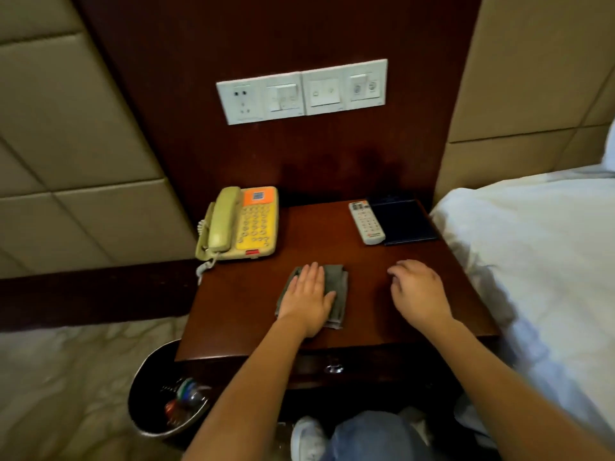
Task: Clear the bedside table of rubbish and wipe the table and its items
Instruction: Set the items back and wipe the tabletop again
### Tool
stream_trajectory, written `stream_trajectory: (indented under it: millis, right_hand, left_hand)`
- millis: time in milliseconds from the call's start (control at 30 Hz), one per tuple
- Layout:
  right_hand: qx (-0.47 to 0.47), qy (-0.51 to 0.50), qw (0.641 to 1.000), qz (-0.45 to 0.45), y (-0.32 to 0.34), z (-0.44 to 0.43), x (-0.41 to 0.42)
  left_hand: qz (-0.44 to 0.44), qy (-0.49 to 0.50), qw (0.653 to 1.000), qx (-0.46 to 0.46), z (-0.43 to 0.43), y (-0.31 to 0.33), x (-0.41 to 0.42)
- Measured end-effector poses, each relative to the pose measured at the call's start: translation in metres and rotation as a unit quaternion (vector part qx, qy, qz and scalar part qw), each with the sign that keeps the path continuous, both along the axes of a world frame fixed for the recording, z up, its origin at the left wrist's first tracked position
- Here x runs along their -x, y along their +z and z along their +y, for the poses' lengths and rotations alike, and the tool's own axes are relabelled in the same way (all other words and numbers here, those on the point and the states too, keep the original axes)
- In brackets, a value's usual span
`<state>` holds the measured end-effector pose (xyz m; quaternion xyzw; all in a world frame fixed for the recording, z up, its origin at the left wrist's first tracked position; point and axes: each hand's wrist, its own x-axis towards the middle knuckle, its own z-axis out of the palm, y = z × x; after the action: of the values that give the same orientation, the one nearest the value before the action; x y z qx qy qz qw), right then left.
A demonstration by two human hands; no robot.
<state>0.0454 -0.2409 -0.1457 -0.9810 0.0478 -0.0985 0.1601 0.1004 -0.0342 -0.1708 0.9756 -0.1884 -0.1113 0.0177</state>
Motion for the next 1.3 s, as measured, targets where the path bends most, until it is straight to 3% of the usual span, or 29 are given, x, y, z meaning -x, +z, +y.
stream_trajectory:
  millis: [233,333,400,533,600,700,833,1000,1100,1200,1300]
  right_hand:
    - [0.061,0.179,0.980,0.060,0.012,0.109,0.009]
    - [0.079,0.221,0.969,0.074,0.017,0.135,0.018]
    - [0.099,0.245,0.962,0.075,0.021,0.140,0.023]
    - [0.106,0.245,0.963,0.050,0.033,0.129,0.033]
    - [0.088,0.222,0.970,0.042,0.038,0.118,0.038]
    - [0.069,0.188,0.979,0.044,0.043,0.100,0.048]
    - [0.073,0.167,0.982,0.052,0.047,0.074,0.064]
    - [0.050,0.103,0.991,0.071,0.042,0.039,0.076]
    - [0.040,0.069,0.991,0.104,0.031,0.028,0.079]
    - [0.040,0.068,0.989,0.127,0.021,0.033,0.077]
    - [0.034,0.096,0.988,0.117,0.013,0.051,0.072]
  left_hand:
    - [-0.024,0.198,0.980,-0.018,0.145,-0.003,0.028]
    - [-0.027,0.296,0.954,0.037,0.165,-0.011,0.038]
    - [-0.024,0.376,0.918,0.123,0.172,-0.012,0.041]
    - [-0.036,0.486,0.811,0.323,0.181,-0.019,0.058]
    - [-0.041,0.553,0.732,0.395,0.169,-0.026,0.068]
    - [-0.058,0.640,0.601,0.476,0.132,-0.026,0.069]
    - [0.025,0.690,0.484,0.537,0.065,-0.002,0.069]
    - [0.170,0.642,0.469,0.582,-0.016,0.001,0.079]
    - [0.227,0.606,0.512,0.565,-0.043,-0.010,0.085]
    - [0.193,0.582,0.540,0.576,-0.032,-0.009,0.085]
    - [0.127,0.702,0.462,0.527,0.009,-0.001,0.065]
